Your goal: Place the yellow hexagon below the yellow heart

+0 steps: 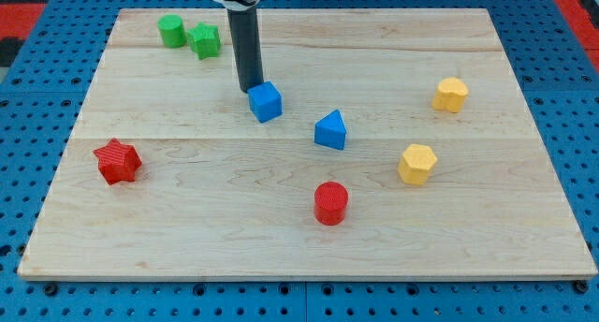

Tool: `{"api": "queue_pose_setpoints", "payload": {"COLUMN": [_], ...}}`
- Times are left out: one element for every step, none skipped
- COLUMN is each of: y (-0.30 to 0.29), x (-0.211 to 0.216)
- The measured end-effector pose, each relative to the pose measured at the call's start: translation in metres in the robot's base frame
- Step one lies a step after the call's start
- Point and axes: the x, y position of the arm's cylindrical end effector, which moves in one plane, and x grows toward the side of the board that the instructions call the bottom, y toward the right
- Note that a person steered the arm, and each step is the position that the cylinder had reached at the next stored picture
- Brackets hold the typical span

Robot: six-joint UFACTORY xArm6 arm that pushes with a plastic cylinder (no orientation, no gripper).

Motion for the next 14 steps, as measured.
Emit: {"api": "queue_pose_setpoints", "payload": {"y": [0.043,0.042,0.036,0.07,0.114,0.135,0.157,0.19,0.21,0.254,0.276,0.244,0.188,0.118], "x": [0.011,0.012,-0.002,-0.02,-0.029,-0.019,0.007,0.025,0.058,0.078,0.124,0.186,0.214,0.206]}}
